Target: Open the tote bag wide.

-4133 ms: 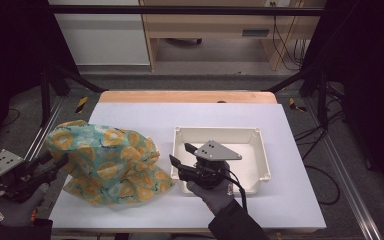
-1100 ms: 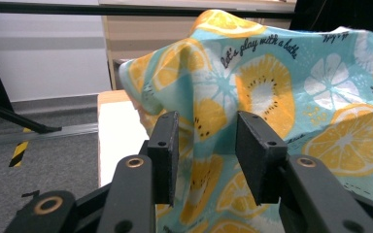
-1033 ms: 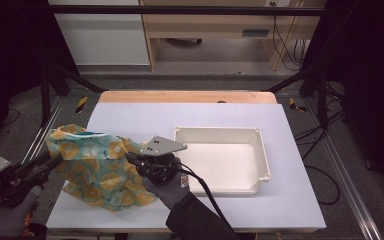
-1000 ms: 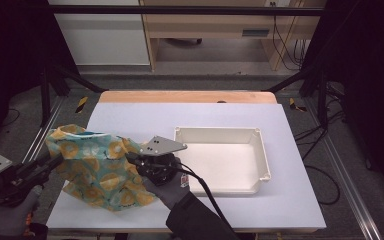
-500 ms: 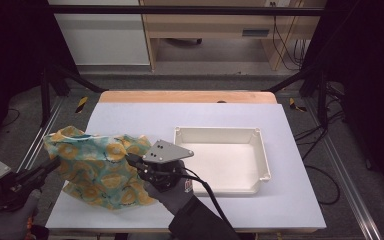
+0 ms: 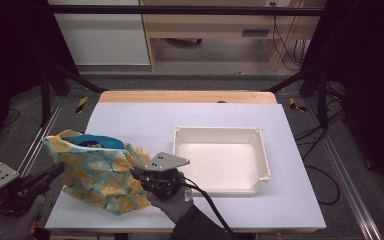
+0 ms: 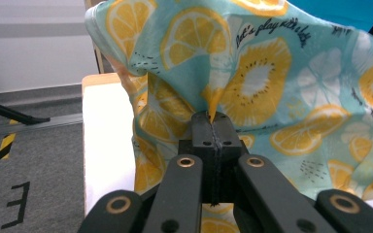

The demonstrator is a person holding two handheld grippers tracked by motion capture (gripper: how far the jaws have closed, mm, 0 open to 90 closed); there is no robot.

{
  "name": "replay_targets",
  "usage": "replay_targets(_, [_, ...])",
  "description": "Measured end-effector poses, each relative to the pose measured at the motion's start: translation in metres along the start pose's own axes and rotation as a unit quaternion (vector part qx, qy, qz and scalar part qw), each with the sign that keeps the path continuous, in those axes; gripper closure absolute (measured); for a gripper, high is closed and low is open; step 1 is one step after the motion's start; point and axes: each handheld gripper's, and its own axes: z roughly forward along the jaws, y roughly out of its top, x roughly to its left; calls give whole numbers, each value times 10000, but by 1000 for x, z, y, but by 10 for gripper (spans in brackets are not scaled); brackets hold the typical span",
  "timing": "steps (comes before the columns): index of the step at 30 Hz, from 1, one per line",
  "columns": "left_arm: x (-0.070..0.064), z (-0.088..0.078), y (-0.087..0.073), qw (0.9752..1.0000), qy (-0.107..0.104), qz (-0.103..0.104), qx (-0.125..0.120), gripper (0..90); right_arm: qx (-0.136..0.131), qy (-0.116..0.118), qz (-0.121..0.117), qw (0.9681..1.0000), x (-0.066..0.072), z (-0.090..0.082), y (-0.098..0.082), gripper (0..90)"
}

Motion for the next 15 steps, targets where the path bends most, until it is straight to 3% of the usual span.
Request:
replay_targets(5, [1,-1,0,10000,59,28,-7,899,-327,-64,53,9994,-6,-8,4,584])
replay_targets(7, [1,-1,1,10000,74,38,-15,899,-263,-124,30,9996,-9,-9,3,569])
replay_targets(8, [1,0,2,10000,69,27,-32,899,-218,-135,37,9997,-10,-9,1,584])
replay_targets(11, [-1,1,6,9999,76,87,-55,865,-8,-90,75,9999,-13,-6,-6,756])
replay_targets(14, [-2,1,15,9997,111,155,-131,749,131,-40,57,9999,-13,-1,-8,895])
replay_targets(15, [-2,1,18,9997,117,167,-138,702,144,-27,49,9999,-14,0,-8,900])
